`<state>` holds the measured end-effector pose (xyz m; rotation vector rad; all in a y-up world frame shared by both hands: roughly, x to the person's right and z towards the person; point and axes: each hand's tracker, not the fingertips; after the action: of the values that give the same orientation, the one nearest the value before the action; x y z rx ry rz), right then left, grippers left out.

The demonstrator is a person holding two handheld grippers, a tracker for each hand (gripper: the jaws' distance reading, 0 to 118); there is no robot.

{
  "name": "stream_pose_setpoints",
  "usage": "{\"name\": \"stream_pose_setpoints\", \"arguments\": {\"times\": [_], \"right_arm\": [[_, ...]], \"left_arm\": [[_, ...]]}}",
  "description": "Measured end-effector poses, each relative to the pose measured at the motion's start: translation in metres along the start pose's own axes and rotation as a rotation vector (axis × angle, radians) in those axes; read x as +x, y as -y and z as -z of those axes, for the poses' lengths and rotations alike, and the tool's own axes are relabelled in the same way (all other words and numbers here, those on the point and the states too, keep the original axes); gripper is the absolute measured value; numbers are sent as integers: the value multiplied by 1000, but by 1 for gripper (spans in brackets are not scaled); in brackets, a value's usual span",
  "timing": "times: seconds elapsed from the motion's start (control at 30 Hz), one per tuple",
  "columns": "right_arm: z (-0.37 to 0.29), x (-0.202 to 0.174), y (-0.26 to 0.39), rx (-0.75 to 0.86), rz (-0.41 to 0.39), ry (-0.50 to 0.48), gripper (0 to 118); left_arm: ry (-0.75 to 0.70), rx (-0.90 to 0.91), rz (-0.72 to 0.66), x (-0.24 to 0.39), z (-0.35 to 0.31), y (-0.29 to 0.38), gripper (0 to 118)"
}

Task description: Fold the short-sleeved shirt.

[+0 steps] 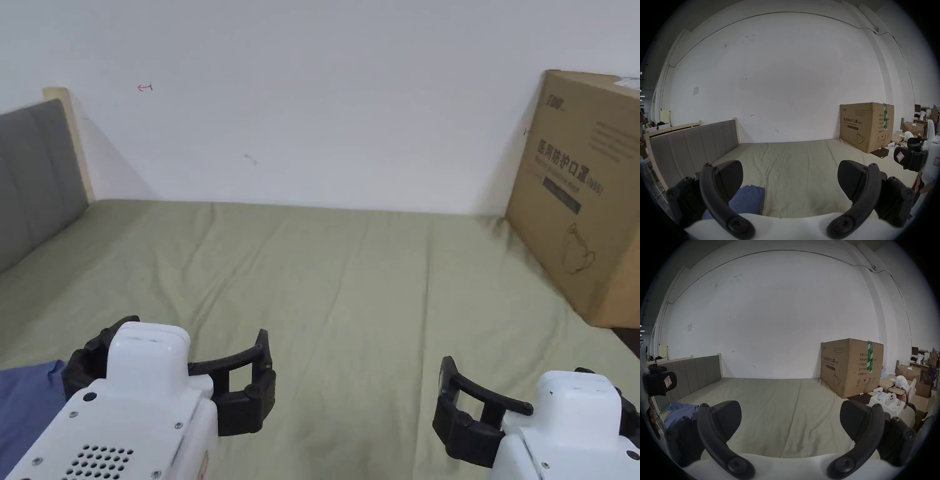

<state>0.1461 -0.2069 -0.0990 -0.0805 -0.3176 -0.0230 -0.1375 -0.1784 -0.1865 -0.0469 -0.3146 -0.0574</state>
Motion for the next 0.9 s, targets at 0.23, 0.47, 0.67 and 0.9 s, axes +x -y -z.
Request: {"name": "stream_pose_setpoints", "arguments": {"times": [0.23, 0.47, 0.67, 0.9], "right_arm": [[8, -27, -23, 72, -357, 79, 118], [10, -91, 22, 283, -1292, 46, 118], [22, -95, 41, 120, -1233, -106, 118], [31, -24, -33, -52, -163, -46, 118]], "left_arm": [[98, 87, -436, -28, 5, -2, 117], [64, 73, -1275, -66, 15, 69, 117], [-20, 1, -1343, -68, 25, 89, 117], [-20, 47, -306, -25, 21, 2, 118]]}}
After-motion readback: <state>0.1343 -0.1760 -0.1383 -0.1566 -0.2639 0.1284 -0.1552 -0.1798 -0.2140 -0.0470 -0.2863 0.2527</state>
